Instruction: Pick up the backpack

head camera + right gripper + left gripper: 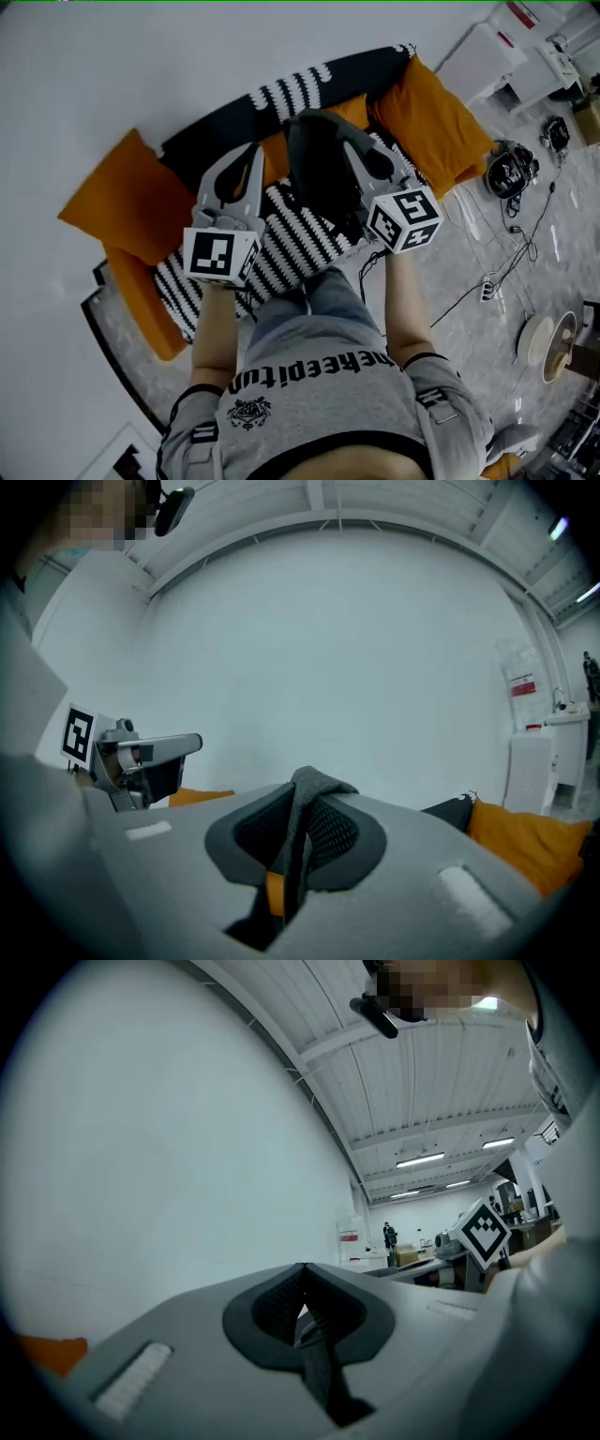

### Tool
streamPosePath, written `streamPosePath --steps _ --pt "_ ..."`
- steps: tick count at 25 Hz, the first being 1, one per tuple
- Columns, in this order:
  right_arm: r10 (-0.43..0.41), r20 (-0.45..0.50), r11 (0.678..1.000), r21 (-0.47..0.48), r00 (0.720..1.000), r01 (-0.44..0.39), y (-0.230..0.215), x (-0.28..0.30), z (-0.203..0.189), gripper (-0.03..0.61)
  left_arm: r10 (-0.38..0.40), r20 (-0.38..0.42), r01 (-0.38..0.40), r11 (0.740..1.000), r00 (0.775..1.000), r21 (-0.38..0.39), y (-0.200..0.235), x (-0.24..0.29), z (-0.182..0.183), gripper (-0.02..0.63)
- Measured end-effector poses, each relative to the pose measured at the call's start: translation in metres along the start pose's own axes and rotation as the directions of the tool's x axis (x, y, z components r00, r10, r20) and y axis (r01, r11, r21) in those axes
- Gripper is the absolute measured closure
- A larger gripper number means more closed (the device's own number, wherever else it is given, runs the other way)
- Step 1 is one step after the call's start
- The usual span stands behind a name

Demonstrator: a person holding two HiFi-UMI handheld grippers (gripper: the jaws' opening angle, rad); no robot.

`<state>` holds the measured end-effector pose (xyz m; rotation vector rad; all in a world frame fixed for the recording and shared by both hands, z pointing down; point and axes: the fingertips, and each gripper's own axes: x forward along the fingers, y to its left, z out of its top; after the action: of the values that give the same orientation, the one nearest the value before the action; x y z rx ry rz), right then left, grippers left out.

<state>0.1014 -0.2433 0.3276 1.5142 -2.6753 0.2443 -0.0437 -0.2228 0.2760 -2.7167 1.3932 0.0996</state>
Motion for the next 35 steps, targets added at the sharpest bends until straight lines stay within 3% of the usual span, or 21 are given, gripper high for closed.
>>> streamPosePath --steps 7,17,35 --pt "-0.075 0.052 0.997 -0.03 0.996 0.076 -0.005 -0.036 0.024 0.545 -0.061 0.021 0.06 0.998 0.998 0.023 -0.022 0.012 0.016 0.594" --pt "-0.151 0.113 0.986 -0.053 0.982 0.157 -0.003 -0.079 0.047 0.545 -0.087 0.024 0.086 0.996 0.996 0.021 -0.032 0.01 0.024 0.594" --pt "-0.202 0.174 0.978 -0.02 0.964 0.209 0.016 -0.104 0.055 0.541 -0.11 0.029 0.11 0.994 0.993 0.023 -0.029 -0.011 0.034 0.594"
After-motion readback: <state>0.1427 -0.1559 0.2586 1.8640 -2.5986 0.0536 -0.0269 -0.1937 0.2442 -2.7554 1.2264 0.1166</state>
